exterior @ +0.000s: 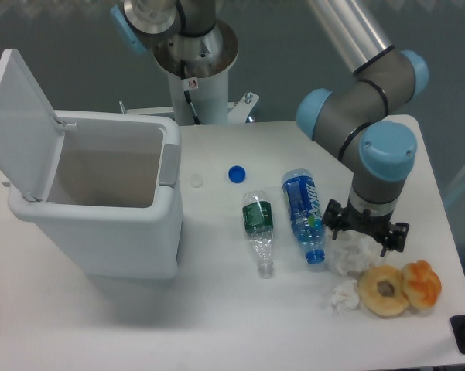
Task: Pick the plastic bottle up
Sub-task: 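Move the gripper down toward the blue-label water bottle, then close the gripper on the blue-label bottle and lift it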
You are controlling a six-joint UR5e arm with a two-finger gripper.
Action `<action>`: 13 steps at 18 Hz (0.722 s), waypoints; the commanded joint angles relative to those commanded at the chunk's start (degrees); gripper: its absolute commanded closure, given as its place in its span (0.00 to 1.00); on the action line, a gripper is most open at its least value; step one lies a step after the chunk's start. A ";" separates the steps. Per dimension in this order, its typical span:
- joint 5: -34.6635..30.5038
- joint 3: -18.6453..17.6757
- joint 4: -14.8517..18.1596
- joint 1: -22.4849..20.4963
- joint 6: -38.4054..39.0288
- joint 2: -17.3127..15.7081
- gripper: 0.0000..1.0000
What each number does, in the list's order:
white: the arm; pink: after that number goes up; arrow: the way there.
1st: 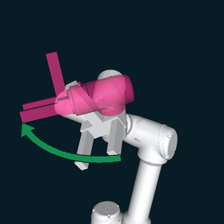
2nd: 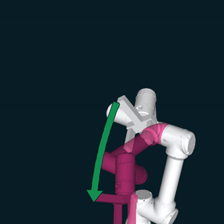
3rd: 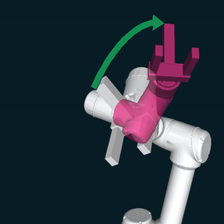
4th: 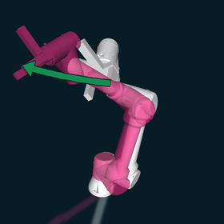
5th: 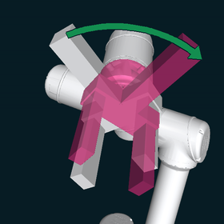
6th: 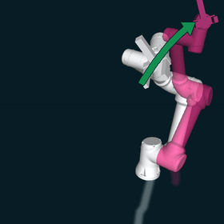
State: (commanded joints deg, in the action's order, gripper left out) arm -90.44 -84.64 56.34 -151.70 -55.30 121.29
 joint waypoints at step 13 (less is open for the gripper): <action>4.13 -1.32 -0.09 1.23 11.44 2.20 0.00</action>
State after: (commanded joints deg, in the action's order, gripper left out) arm -86.31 -85.96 56.25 -150.47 -43.86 123.49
